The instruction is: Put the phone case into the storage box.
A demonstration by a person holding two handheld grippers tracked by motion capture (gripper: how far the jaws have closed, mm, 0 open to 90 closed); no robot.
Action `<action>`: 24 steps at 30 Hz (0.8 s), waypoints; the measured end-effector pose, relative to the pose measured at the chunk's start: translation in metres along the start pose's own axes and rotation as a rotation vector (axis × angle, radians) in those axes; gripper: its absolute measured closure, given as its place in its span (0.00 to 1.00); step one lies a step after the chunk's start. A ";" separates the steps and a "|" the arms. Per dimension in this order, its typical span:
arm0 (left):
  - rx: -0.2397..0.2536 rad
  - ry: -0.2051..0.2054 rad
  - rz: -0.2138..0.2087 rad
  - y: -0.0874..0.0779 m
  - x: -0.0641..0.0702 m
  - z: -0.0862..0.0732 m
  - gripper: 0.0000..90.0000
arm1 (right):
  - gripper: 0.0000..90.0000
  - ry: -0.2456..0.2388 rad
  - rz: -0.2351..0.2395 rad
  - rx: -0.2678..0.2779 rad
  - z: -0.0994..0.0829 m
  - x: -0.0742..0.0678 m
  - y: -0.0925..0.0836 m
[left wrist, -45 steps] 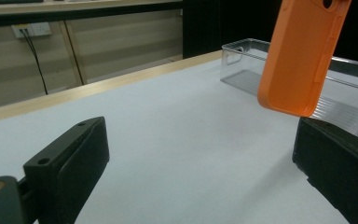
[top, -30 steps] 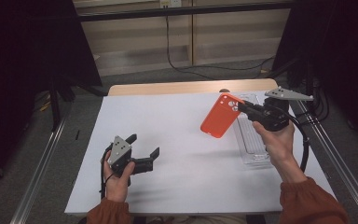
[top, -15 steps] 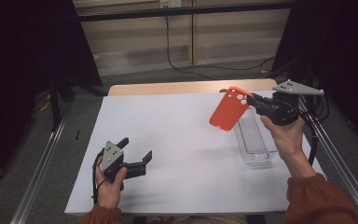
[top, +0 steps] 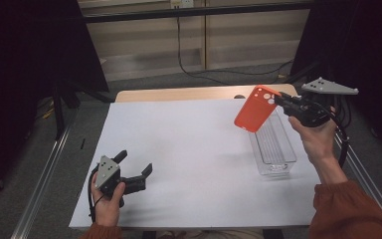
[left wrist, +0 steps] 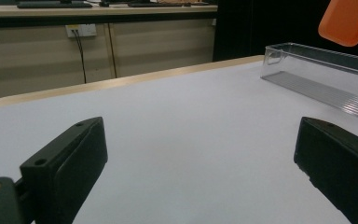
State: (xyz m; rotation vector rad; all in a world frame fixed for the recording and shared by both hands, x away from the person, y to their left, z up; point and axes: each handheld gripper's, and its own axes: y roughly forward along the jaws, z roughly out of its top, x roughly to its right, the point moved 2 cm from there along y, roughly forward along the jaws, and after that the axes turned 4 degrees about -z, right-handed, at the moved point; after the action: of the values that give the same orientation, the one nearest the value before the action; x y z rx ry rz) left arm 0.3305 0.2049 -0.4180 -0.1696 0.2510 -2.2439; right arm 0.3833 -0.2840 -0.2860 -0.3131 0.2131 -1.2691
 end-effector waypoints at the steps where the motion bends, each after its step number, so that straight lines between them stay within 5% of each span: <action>1: 0.001 -0.004 0.006 0.000 0.000 -0.001 0.03 | 0.90 -0.010 -0.007 0.006 0.001 0.002 0.000; 13: -0.001 -0.011 0.032 0.003 -0.001 -0.006 0.03 | 0.90 -0.038 -0.043 0.024 0.006 0.021 0.007; 24: -0.027 0.013 -0.010 0.009 0.005 -0.012 0.03 | 0.90 -0.078 -0.114 0.019 0.013 0.040 0.025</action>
State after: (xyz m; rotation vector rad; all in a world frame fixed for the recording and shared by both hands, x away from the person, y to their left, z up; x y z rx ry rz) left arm 0.3319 0.1970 -0.4318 -0.1710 0.2874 -2.2531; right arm 0.4216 -0.3142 -0.2820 -0.3623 0.1175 -1.3682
